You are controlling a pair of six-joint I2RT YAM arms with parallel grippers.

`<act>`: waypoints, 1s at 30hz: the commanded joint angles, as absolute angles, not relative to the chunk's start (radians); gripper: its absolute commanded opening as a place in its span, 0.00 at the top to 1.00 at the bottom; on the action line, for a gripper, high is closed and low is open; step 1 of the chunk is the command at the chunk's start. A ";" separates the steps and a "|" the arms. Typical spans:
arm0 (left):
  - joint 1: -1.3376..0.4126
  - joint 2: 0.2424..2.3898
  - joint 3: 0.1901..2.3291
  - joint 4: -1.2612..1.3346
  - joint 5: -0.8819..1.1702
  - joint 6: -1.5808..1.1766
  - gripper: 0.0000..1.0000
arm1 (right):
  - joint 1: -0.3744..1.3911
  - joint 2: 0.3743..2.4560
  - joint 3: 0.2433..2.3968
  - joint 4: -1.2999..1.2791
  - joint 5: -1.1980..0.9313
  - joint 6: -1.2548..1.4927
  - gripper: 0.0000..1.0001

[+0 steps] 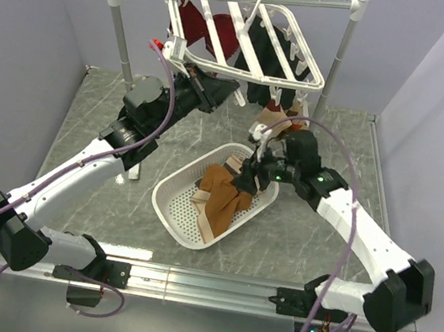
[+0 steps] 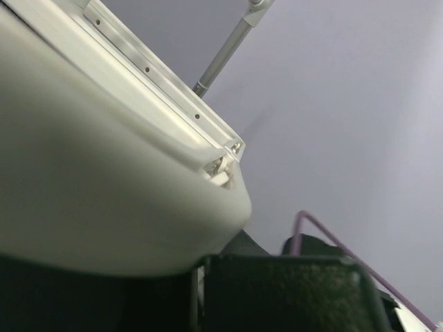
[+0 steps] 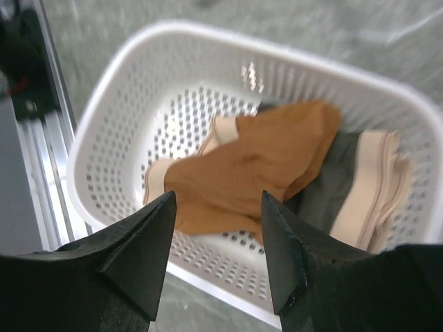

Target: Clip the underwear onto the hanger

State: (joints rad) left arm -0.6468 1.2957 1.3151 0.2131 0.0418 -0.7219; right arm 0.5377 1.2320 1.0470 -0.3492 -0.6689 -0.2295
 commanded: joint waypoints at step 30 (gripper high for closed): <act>-0.630 1.266 1.302 0.209 0.077 -0.718 1.00 | 0.880 1.957 1.589 -0.871 -0.321 -1.186 0.42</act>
